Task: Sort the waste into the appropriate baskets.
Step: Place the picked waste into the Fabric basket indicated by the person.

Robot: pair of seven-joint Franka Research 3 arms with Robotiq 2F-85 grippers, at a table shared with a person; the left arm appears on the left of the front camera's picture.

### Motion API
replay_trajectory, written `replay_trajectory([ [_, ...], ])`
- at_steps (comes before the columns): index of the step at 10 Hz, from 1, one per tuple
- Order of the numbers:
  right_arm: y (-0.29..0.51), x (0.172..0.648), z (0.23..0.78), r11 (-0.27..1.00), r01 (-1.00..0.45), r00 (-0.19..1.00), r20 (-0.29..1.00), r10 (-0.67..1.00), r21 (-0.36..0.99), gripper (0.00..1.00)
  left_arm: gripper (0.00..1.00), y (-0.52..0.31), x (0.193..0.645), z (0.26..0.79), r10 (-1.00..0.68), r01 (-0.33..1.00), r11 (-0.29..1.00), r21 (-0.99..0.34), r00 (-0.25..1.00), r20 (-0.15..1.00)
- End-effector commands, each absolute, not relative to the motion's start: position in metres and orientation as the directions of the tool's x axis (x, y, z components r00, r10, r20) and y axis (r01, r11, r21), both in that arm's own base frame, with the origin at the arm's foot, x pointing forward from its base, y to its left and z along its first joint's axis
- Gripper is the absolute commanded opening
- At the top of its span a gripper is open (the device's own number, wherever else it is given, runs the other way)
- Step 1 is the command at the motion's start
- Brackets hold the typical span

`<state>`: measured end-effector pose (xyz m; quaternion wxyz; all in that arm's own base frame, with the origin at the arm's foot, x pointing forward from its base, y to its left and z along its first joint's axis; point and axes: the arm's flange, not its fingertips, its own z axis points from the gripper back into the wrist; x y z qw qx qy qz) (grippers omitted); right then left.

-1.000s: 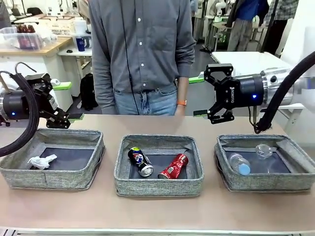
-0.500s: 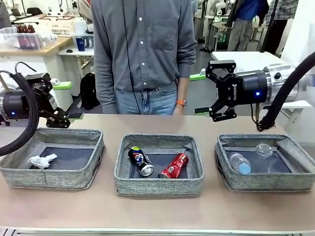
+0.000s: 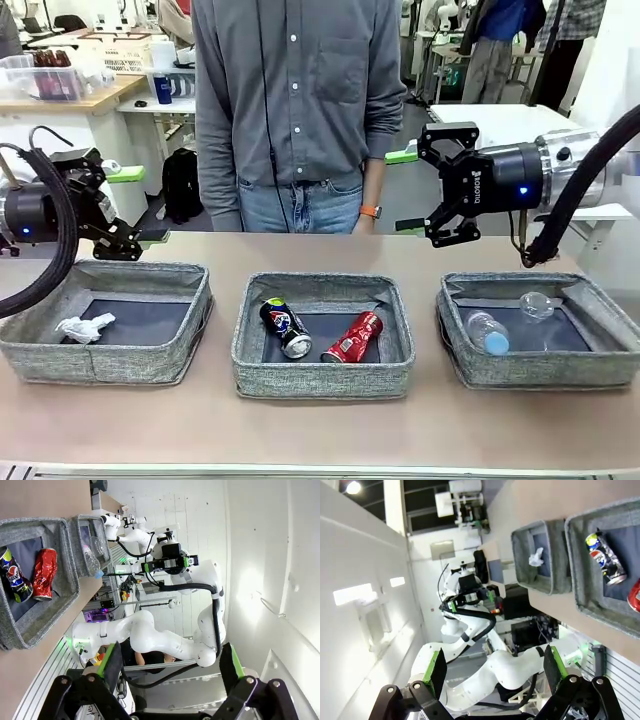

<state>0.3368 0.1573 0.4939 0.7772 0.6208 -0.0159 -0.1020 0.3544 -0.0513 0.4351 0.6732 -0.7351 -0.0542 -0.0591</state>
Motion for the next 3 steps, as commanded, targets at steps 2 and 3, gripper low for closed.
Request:
replay_trajectory([
  [2,0.1554,0.3355,0.4928,0.212,0.124,0.981,-0.089,-0.171,0.969,1.0,1.0,-0.0554,0.3485,0.438,0.014,0.152,-0.102,-0.983,0.988,0.151],
  [3,0.1554,0.3355,0.4928,0.212,0.124,0.981,-0.089,-0.171,0.969,1.0,1.0,-0.0554,0.3485,0.438,0.014,0.152,-0.102,-0.983,0.988,0.151],
])
